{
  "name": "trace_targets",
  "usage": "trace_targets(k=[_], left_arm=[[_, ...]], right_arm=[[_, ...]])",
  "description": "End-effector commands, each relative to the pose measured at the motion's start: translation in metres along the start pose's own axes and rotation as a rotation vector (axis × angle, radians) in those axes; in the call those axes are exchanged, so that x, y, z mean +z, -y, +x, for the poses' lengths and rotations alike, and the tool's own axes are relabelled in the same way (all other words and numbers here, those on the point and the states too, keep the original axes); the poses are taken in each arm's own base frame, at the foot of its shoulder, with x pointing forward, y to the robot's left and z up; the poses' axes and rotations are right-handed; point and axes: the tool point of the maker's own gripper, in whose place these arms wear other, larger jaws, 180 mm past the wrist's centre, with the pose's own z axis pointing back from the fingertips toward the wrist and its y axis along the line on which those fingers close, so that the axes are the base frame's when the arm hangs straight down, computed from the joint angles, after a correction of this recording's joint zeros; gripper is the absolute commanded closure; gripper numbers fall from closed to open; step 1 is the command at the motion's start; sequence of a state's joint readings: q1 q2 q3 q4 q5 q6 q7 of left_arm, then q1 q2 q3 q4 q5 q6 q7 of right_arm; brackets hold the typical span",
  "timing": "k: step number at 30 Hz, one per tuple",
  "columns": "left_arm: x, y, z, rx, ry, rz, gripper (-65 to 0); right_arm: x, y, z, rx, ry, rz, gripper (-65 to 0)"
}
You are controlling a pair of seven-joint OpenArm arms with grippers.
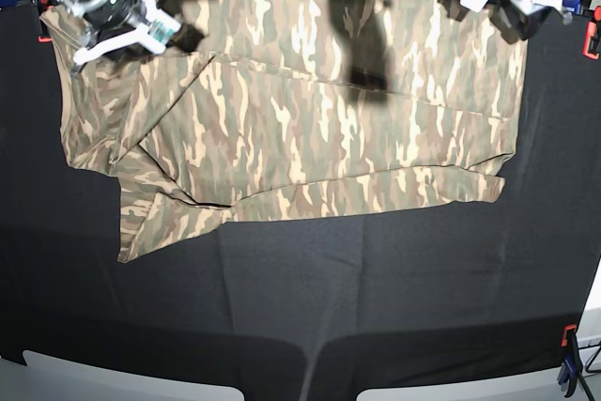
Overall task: Layout the t-shirt on the table in an organized manner, then fold the t-shirt properly
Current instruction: 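Release the corner and move the right gripper inward over the shirt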
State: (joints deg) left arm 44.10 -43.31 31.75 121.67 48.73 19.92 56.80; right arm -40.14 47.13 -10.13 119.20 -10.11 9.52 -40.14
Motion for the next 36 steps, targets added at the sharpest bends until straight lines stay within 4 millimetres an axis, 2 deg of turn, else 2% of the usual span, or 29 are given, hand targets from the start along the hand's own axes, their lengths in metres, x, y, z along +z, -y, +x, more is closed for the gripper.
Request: trace_targets(k=[1, 4, 7, 12, 16, 22, 28, 32, 36], left_arm=[[0.002, -0.007, 0.006, 0.008, 0.031, 0.026, -18.9], [0.002, -0.008, 0.009, 0.007, 0.043, 0.026, -18.9], [0.002, -0.007, 0.008, 0.008, 0.041, 0.025, -18.9], [0.002, -0.007, 0.008, 0.008, 0.041, 0.025, -18.9], [0.002, -0.007, 0.008, 0.008, 0.041, 0.026, -18.9], [0.002, -0.007, 0.008, 0.007, 0.041, 0.025, -18.9], [0.002, -0.008, 0.007, 0.007, 0.037, 0.026, -18.9], [0.002, -0.007, 0.007, 0.007, 0.034, 0.025, -18.9], [0.002, -0.008, 0.007, 0.007, 0.034, 0.026, -18.9]], right_arm=[[-0.001, 0.012, 0.002, 0.01, 0.012, -0.031, -20.8], [-0.009, 0.019, 0.003, 0.025, 0.021, -0.034, -20.8], [-0.011, 0.01, 0.012, 0.089, 0.069, 0.033, -20.8], [-0.012, 0.015, 0.017, 0.098, 0.088, 0.027, -20.8], [-0.012, 0.01, 0.017, 0.122, 0.097, 0.055, -20.8], [-0.027, 0.021, 0.015, 0.124, 0.093, 0.044, -20.8], [-0.034, 0.001, 0.029, 0.179, 0.122, 0.104, -20.7], [-0.038, -0.001, 0.036, 0.249, 0.112, 0.088, -14.3], [-0.041, 0.017, 0.041, 0.232, 0.094, 0.011, -12.9]])
